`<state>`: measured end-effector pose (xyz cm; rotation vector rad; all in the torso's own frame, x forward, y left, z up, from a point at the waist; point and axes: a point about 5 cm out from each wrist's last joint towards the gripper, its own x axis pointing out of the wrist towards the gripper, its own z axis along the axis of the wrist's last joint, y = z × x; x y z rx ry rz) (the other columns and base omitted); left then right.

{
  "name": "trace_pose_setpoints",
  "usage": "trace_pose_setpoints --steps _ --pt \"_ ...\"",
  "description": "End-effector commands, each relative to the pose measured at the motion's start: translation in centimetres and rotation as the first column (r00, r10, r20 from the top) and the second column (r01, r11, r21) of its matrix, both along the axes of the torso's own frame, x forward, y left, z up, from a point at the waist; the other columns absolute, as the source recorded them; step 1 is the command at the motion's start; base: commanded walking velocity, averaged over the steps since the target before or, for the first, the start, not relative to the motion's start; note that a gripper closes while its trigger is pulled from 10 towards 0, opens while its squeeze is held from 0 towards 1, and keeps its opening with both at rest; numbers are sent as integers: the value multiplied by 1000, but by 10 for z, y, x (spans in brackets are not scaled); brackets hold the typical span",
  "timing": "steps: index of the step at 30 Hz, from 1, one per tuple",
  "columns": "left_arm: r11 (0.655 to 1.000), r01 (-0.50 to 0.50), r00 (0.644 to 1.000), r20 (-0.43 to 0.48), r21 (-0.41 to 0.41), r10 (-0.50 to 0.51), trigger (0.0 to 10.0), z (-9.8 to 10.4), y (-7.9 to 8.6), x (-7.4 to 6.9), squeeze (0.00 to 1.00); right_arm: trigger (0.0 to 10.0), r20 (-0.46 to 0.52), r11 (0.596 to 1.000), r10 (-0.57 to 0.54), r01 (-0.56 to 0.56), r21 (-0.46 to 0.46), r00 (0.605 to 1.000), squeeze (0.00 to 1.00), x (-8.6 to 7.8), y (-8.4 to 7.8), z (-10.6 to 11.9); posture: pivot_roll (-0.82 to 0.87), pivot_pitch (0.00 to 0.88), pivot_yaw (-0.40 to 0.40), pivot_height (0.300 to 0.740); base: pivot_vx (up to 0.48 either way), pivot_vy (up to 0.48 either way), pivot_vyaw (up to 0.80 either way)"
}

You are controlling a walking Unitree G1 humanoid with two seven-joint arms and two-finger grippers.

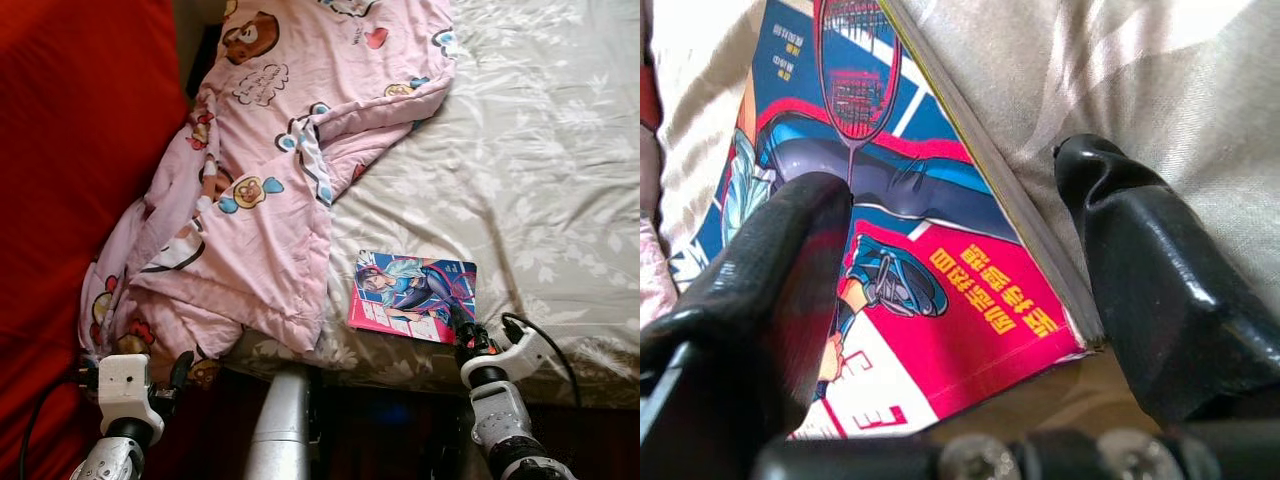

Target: Clean up the room

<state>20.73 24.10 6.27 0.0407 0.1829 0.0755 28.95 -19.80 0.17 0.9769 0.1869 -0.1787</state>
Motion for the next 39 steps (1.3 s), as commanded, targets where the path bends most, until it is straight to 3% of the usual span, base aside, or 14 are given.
trace_pose_setpoints --steps 1,7,11,20,21,22,23,39 --pt "999 -16 999 -29 29 17 10000 -1 8 -7 0 10000 -169 993 54 -35 114 984 0 -31 26 -35 249 367 227 621 0 0 0" --pt "999 -16 1000 -21 52 17 10000 4 13 -5 0 10000 -223 984 92 -56 167 971 0 -39 40 -43 270 349 230 621 0 0 0" --pt "998 -14 1000 -16 58 15 10000 7 15 -1 0 10000 -222 966 210 -167 197 952 0 -41 57 -45 269 339 238 621 0 0 0" --pt "998 -9 1000 -15 60 10 10000 6 12 3 0 10000 -202 970 200 -165 178 959 0 -37 54 -42 263 329 238 621 0 0 0" --pt "998 -6 1000 -15 59 7 10000 6 11 4 0 1765 -187 970 193 -159 183 963 0 -35 53 -40 261 327 237 621 0 0 0" --pt "998 -4 1000 -15 59 5 10000 6 10 4 0 353 -175 970 190 -157 185 966 0 -33 52 -38 260 326 236 621 0 0 0" --pt "998 -3 1000 -15 58 4 10000 5 10 5 0 0 -164 969 193 -162 187 967 0 -32 52 -37 259 325 235 621 0 0 0" --pt "997 1 1000 -12 80 0 10000 0 6 12 0 0 -100 964 201 -179 198 974 0 -21 52 -27 243 282 204 621 0 0 0"
